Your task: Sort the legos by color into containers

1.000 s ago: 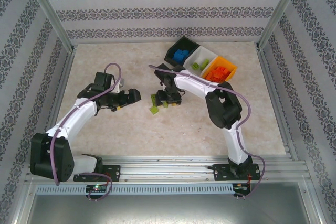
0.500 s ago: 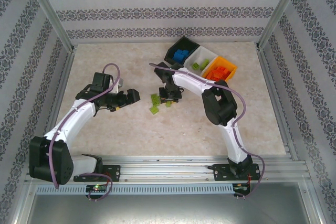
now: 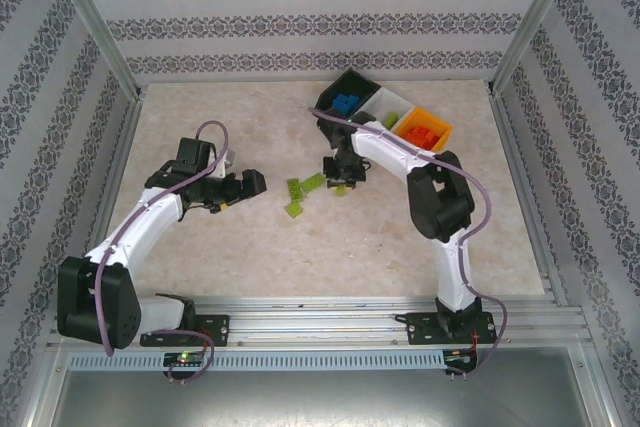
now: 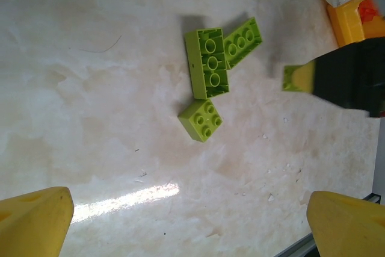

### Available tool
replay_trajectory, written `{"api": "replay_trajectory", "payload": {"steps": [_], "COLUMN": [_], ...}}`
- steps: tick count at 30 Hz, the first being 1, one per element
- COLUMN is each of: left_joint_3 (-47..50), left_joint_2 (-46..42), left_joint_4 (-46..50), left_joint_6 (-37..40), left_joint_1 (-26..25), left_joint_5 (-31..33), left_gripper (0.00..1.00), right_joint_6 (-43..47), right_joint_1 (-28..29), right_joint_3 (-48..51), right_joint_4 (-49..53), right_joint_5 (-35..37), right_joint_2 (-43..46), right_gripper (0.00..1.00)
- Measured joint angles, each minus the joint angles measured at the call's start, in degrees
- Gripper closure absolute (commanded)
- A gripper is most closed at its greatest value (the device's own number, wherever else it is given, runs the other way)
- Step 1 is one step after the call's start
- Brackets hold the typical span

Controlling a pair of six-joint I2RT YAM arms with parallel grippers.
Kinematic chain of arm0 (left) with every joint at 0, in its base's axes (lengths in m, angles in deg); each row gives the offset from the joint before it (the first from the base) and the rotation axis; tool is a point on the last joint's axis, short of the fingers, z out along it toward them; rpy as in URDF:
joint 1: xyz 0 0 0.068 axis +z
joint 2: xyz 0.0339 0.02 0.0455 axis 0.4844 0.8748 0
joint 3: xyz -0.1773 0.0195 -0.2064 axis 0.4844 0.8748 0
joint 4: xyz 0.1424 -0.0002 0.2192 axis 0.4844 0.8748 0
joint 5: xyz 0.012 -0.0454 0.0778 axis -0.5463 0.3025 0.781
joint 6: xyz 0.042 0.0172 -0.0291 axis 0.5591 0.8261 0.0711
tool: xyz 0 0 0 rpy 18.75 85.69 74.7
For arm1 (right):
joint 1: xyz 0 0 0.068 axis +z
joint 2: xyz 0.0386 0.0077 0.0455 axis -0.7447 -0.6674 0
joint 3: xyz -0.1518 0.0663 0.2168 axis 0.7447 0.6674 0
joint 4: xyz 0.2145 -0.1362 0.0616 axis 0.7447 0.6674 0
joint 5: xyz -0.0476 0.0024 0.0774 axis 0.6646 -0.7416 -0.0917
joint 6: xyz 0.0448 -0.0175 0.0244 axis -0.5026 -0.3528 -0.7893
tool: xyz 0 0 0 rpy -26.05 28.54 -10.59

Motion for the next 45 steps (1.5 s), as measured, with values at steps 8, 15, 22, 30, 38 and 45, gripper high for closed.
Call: {"api": "replay_trajectory", "payload": {"steps": [8, 15, 22, 30, 38, 45], "left_joint_3": [0.0, -1.3, -2.8, -5.2, -5.5, -5.3], "left_joint_2": [1.9, 4.1, 5.3, 7.0, 7.7, 8.1], "left_joint_4": [-0.3, -0.4, -0.2, 0.3, 0.2, -1.8], "left_joint_6": [0.0, 0.0, 0.0, -0.1, -1.6, -3.7], "left_joint_1": [0.0, 0.0, 0.0, 0.0, 0.0, 0.0], "left_joint_5": [-0.2, -0.2, 0.1, 0.9, 1.5, 0.7], "left_gripper": [0.00, 0.00, 0.00, 0.00, 0.00, 0.00], "right_joint_6": [2.2, 4.4, 5.0, 4.2, 4.3, 4.9], "right_joint_1": [-9.0, -15.6, -19.5, -22.2, -23.5, -23.5], "right_joint_3": [-9.0, -27.0, -41.0, -46.7, -48.5, -43.4], "right_joint_4": [0.9, 2.1, 3.8, 4.2, 4.2, 4.2], "right_joint_5": [0.0, 1.0, 1.1, 0.2, -2.0, -4.1], "right_joint_2": [2.6, -4.2, -16.7, -24.1, -24.5, -20.3], "right_gripper": [0.77, 0.77, 0.77, 0.63, 0.45, 0.36]}}
